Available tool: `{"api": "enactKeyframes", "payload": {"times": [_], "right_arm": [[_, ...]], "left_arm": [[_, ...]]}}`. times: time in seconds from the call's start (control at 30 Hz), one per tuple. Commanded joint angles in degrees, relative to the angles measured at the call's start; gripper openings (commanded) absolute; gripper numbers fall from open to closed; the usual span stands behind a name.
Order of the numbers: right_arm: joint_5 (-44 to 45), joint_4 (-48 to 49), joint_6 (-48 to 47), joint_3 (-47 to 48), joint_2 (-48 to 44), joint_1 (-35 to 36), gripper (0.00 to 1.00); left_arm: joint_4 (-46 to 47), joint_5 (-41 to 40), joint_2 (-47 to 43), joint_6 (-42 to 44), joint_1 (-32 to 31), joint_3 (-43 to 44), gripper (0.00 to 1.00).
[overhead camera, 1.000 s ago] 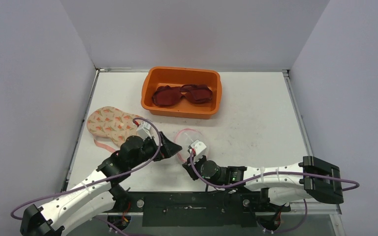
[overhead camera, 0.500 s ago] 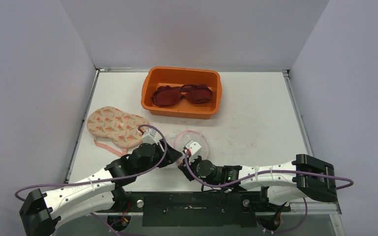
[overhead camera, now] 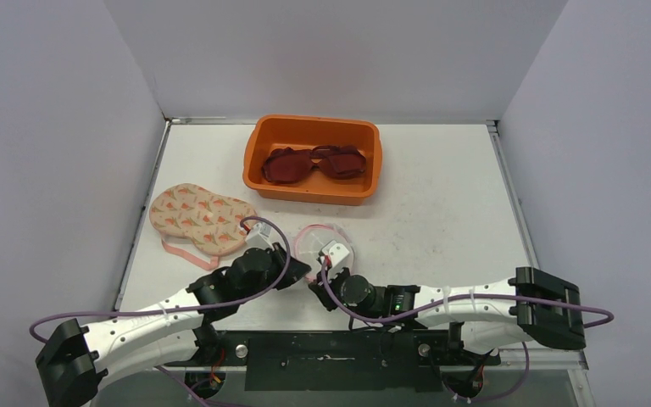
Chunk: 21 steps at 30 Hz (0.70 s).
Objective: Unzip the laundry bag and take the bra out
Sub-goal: Unzip the laundry bag at the center of the board.
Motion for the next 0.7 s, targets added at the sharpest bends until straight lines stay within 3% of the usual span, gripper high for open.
{"api": "enactKeyframes", "payload": {"times": [0.0,0.43,0.53,0.67], "right_arm": [[3.95,-3.03,0.8,-0.13,-4.11,-0.02,0.05],[10.34,-8.64,4.95,-4.83,-9.54,-1.71,0.05],[8.65,-6.77,3.01,-5.85,-11.74,-1.5,0.05],[6.42,-5.71,0.53,-5.76,-12.79,-1.36,0.05]], "left_arm": [[1.29,-2.52,-0.72,0.98,0.16,0.37,0.0],[1.7,-1.12,-2.57,2.19,0.95,-0.14,0.0],[5.44,3.28,-1.76,3.93,3.09,-0.46,0.0],[12.06,14.57,1.52,6.54,10.74,-0.2,0.0]]}}
